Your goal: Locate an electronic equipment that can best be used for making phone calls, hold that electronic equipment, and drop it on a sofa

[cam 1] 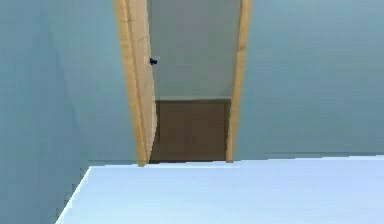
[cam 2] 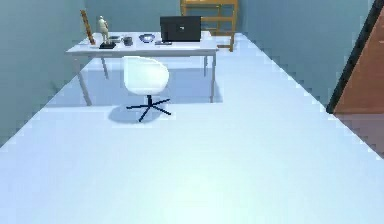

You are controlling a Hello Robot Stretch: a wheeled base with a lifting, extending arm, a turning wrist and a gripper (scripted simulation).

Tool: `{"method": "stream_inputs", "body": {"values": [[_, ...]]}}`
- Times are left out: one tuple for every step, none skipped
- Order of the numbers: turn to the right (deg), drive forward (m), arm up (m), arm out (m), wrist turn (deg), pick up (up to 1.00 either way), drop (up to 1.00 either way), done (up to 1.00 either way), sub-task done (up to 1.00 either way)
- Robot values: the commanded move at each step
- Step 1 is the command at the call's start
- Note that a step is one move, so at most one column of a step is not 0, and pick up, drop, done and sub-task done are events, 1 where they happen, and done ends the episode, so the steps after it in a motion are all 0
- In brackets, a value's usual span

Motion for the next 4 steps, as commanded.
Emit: {"method": "stream_inputs", "body": {"values": [[-45.0,0.00,0.00,0.00,0.0,0.00,0.00,0.00,0.00],[-6.0,0.00,0.00,0.00,0.0,0.00,0.00,0.00,0.00],[0.0,0.35,0.00,0.00,0.0,0.00,0.00,0.00,0.00],[-45.0,0.00,0.00,0.00,0.0,0.00,0.00,0.00,0.00]]}}
